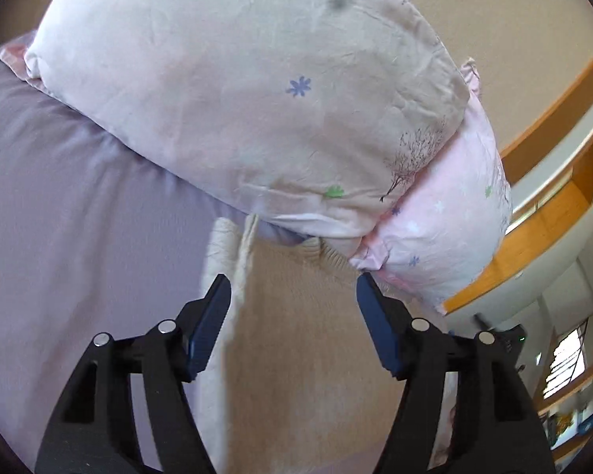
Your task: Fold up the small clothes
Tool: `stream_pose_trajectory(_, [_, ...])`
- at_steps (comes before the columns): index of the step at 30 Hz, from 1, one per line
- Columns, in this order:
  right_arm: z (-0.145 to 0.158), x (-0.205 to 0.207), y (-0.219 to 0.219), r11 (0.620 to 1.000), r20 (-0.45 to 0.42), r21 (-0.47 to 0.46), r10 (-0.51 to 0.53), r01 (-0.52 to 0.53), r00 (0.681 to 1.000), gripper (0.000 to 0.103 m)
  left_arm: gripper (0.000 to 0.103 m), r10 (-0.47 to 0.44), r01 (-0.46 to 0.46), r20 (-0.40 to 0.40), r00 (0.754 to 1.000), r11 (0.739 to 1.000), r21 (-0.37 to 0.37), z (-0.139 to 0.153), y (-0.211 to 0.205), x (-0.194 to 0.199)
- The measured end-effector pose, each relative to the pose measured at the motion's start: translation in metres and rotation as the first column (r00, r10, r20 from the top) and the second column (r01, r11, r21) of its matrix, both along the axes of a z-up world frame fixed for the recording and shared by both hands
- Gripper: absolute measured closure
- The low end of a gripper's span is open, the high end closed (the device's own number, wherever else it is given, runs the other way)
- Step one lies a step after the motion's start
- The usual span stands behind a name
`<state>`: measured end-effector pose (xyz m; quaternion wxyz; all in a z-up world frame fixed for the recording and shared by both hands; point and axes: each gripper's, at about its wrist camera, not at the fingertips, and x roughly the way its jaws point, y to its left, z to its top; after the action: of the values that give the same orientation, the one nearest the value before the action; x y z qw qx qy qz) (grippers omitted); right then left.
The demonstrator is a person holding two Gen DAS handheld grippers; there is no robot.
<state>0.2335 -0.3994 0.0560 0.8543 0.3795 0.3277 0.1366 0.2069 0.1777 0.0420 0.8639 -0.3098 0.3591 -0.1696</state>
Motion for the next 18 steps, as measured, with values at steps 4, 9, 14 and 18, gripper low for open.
stream_pose_trajectory(4, [-0.009,-0.009,-0.019,0.992,0.063,0.126,-0.026,0.018,0.998,0.004,0.038,-0.056,0.057,-0.082,0.995,0.998,0.01,-0.013,0.002,0.0])
stream_pose_trajectory(9, [-0.016,-0.003,-0.022,0.987,0.03,0.159,-0.012,0.007,0.999,0.004,0.038,-0.07,0.074,-0.146,0.987,0.997,0.023,-0.032,-0.002,0.002])
stream_pose_trajectory(14, [-0.017,-0.005,-0.018,0.983,0.044,0.179,0.022,-0.03,0.999,0.004,0.041,-0.044,0.056,-0.161,0.986,0.996,0.07,-0.043,-0.01,0.001])
stream_pose_trajectory(18, [-0.019,-0.003,-0.017,0.974,0.036,0.218,0.059,-0.066,0.998,0.004,0.079,-0.033,0.04,-0.204,0.978,0.999,0.027,-0.05,-0.014,0.001])
